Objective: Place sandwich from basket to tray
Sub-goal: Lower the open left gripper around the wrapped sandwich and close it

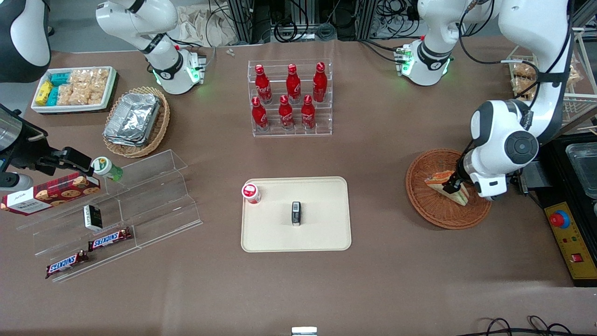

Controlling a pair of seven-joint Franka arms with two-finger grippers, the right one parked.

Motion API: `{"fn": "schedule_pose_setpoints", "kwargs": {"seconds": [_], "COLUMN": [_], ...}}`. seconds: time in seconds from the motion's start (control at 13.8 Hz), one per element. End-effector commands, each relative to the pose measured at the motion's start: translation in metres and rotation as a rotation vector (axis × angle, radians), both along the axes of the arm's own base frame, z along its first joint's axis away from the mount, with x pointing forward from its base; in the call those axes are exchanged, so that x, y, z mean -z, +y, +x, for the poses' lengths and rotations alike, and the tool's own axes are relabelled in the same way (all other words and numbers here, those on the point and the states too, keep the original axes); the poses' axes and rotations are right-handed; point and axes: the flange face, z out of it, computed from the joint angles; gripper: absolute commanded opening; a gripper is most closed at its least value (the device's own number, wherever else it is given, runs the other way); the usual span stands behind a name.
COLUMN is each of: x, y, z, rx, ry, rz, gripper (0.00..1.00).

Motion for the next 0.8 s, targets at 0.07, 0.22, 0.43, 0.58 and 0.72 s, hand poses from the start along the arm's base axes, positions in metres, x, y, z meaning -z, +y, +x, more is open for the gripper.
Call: {"fn": "schedule_pose_setpoints", "kwargs": {"seconds": [0.07, 0.22, 0.43, 0.58, 0.72], "x": [0.019, 0.027, 0.039, 0.04, 0.041], "y": [0.006, 0.005, 0.004, 0.004, 0.004], "z": [0.001, 0.004, 0.005, 0.005, 0.005], "rx": [-0.008, -0.007, -0.007, -0.007, -0.006], "ry": [-0.035, -0.045, -0.045, -0.046, -0.045], "rz": [0.016, 0.016, 0.016, 0.016, 0.016], "gripper": [0.97, 0.94, 0.7, 0.37, 0.04]}}
